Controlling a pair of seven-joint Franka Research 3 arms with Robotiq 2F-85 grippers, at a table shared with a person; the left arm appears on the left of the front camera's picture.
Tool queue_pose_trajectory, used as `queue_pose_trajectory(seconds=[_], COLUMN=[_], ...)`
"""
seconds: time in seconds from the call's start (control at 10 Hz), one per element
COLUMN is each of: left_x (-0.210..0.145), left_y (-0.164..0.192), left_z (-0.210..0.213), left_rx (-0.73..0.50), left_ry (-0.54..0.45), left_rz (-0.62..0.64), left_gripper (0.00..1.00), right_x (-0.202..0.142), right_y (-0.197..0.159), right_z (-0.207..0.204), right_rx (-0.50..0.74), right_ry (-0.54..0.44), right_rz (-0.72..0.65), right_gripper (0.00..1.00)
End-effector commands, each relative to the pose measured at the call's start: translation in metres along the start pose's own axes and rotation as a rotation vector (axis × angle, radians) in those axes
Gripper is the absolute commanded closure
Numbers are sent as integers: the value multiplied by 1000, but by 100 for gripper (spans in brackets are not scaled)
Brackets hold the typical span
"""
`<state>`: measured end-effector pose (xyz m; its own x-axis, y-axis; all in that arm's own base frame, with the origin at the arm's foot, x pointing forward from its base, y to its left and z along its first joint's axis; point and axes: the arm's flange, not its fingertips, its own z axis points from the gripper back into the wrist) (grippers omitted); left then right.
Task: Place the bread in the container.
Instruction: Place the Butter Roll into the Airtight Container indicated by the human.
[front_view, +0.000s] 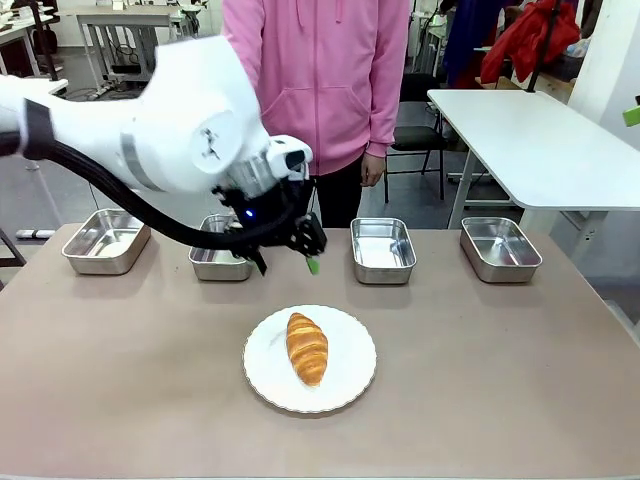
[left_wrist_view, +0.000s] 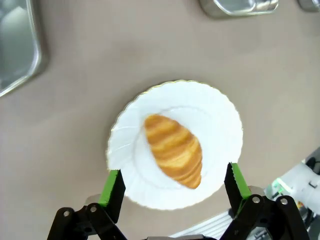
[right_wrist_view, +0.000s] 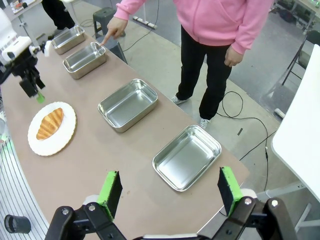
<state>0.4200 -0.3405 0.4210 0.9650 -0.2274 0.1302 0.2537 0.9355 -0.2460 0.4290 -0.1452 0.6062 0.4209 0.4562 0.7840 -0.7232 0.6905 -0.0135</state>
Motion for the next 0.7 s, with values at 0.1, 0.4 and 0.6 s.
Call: queue_pose_trajectory(seconds=[0.1,0.4,0.6], left_x=[3,-15,-29], left_y=[-21,-30,-38], left_z=[-41,-68,-78], left_rx=[77,87,87], left_ry=[-3,49,89], left_rz=[177,259,283], left_gripper=[0,0,0], right_x=[1,1,1], right_y=[0,0,0], right_z=[0,0,0], right_rx=[-1,-1,-1], right_ry=[-5,-5,-5], right_rz=[3,3,3], right_gripper=[0,0,0])
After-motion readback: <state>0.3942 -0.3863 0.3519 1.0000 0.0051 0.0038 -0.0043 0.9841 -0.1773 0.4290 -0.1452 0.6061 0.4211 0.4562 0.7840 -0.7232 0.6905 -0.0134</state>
